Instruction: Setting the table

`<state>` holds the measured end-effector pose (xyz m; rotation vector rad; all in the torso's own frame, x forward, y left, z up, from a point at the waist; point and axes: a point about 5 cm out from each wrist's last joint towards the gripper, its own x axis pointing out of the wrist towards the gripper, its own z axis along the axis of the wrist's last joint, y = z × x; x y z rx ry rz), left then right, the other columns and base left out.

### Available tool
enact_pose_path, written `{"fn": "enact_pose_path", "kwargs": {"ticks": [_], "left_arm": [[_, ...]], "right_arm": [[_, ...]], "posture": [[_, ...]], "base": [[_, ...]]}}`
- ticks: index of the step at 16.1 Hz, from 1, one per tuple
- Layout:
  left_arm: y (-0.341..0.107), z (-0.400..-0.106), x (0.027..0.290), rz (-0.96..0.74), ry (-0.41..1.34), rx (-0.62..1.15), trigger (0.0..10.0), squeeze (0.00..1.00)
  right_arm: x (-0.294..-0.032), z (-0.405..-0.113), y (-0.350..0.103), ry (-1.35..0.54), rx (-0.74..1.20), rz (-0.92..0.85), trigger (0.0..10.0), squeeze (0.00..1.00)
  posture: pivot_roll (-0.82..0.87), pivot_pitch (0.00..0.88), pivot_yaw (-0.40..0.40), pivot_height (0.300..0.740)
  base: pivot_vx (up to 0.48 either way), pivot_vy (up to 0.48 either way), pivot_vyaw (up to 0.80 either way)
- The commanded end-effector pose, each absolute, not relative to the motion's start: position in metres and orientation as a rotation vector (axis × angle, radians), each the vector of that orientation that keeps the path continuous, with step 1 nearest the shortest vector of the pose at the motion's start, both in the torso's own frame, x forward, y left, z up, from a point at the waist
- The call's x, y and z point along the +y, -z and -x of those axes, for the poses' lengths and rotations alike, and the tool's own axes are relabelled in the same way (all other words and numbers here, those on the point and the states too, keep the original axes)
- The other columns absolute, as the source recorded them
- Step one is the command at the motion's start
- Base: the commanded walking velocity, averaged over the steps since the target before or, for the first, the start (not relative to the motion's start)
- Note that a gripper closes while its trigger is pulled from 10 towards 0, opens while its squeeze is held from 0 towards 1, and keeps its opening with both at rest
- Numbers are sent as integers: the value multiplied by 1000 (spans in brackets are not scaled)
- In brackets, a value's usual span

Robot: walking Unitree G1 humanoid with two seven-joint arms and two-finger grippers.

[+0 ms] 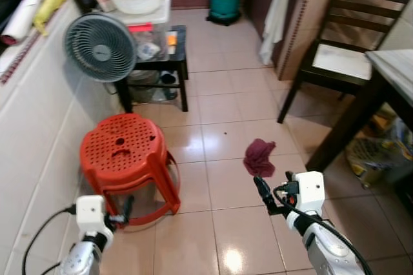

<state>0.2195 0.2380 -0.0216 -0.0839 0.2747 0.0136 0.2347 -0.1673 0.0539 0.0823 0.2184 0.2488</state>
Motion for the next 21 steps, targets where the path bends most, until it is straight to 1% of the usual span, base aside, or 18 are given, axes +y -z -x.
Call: {"fn": "enact_pose_path", "kwargs": {"ticks": [1,2,3,4,6,8,9,10,12,13,14,16,17,18,19,21], "left_arm": [[19,-217,242,77,-46,236,10000,0],[0,-231,240,28,-15,101,10000,0],[-17,-247,237,-7,15,28,10000,0],[-25,-256,238,-26,20,-1,10000,0],[-62,-279,212,-80,68,-163,10000,0],[-86,-289,197,-82,76,-230,10000,0],[-98,-293,184,-80,92,-260,10000,0],[-108,-297,172,-78,125,-280,10000,0],[-117,-300,153,-49,172,-296,10000,0],[-123,-297,147,-51,180,-284,10000,0],[-121,-282,146,-77,221,-257,10000,0],[-95,-250,169,-80,143,-134,10000,0],[-89,-241,176,-83,127,-105,10000,0],[-83,-224,182,-90,99,-55,10000,0],[-84,-217,187,-92,79,-40,10000,0],[-87,-212,181,-97,105,-19,10000,0]], "right_arm": [[-170,-233,-60,-229,203,-89,10000,0],[-170,-233,-61,-233,198,-89,10000,0],[-168,-234,-62,-243,194,-89,10000,0],[-166,-235,-63,-254,187,-76,10000,0],[-162,-240,-69,-259,167,-81,10000,0],[-160,-243,-73,-270,148,-72,10000,0],[-161,-244,-77,-268,135,-65,10000,0],[-163,-244,-79,-248,122,-66,10000,0],[-171,-244,-79,-203,111,-69,10000,0],[-175,-244,-79,-179,112,-72,10000,0],[-176,-242,-79,-165,111,-79,10000,0],[-177,-233,-81,-163,117,-87,10000,0],[-178,-229,-81,-161,122,-87,10000,0],[-186,-222,-79,-145,137,-91,10000,0],[-190,-218,-78,-117,146,-101,10000,0],[-190,-215,-76,-84,158,-115,10000,0]], "posture": [[-136,71,44,740],[-133,73,42,740],[-134,76,44,740],[-134,76,44,740],[-130,84,42,740],[-143,85,59,740],[-154,85,75,740],[-169,83,92,740],[-174,80,101,740],[-172,88,95,740],[-174,87,84,740],[-173,86,65,740],[-171,87,62,740],[-163,87,53,740],[-155,83,46,740],[-147,81,18,740]], "base": [[0,0,0],[0,0,0],[0,0,0],[0,0,0],[0,0,0],[0,0,0],[0,0,0],[0,0,0],[0,0,0],[0,0,0],[0,0,0],[0,0,0],[0,0,0],[0,0,0],[0,0,0],[0,0,0]]}}
